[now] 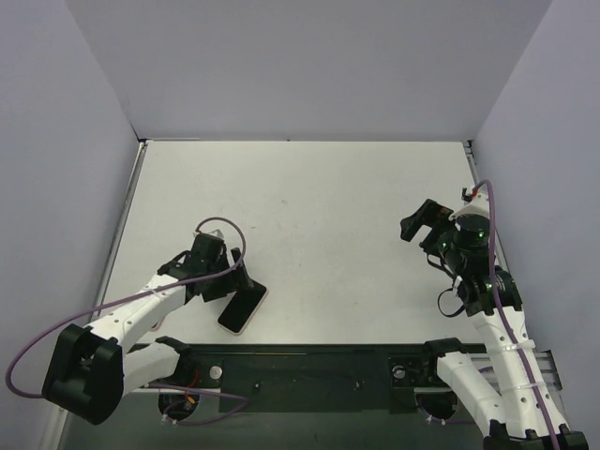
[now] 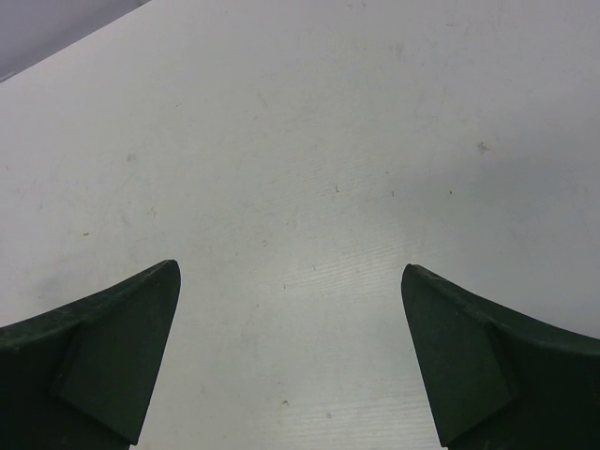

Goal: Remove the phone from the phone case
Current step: Pick up the phone at the center of the board.

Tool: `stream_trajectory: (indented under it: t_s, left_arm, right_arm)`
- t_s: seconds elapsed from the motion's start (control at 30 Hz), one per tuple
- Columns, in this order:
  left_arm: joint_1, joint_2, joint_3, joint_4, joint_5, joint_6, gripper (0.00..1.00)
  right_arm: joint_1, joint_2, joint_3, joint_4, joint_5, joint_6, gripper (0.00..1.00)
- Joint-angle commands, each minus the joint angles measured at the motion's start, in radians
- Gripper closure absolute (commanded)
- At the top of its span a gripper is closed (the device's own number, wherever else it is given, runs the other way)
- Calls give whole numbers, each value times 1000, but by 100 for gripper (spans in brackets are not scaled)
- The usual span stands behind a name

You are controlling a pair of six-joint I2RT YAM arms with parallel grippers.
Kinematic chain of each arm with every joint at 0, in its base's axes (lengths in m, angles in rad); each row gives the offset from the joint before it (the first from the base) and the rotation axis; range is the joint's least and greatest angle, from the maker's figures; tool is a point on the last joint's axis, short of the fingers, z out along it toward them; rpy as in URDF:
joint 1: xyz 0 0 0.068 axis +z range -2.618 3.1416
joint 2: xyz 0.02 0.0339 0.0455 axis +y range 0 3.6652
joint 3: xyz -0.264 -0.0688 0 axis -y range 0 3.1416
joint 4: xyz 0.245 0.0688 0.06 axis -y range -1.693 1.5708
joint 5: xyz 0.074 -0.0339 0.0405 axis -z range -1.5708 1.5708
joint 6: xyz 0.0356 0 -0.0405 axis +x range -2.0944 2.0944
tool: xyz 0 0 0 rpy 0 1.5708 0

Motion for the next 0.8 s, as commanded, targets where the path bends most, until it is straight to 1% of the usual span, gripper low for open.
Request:
stream_trajectory:
  t_s: [0.0, 0.1, 0.23, 0.27, 0.37, 0.43, 0.53, 0.67, 0.77]
  left_arm:
    - [-74, -4, -41, 83, 2, -105, 9]
    - [-137, 1, -59, 80, -32, -146, 9]
    - [-222, -10, -84, 84, -38, -207, 9]
    - [-249, -9, -82, 75, -94, -218, 8]
    - [-306, 17, -53, 43, -176, -231, 8]
    - [-356, 71, -10, 14, -240, -235, 8]
    - [-401, 181, 51, -40, -323, -246, 8]
    - [-444, 289, 116, -78, -381, -246, 8]
    - [-470, 367, 148, -87, -398, -246, 8]
  right_arm:
    - [0, -14, -6, 43, -29, -11, 2]
    - [1, -15, -9, 44, -35, -9, 2]
    - [2, -19, -9, 47, -39, -8, 2]
    - [2, -20, -9, 47, -41, -5, 2]
    - [4, -22, -14, 52, -47, 2, 2]
    - [5, -20, -20, 55, -53, 5, 2]
    - [8, -14, -20, 60, -62, 12, 2]
    - [11, -22, -26, 57, -69, 20, 2]
    - [13, -26, -29, 55, -75, 31, 2]
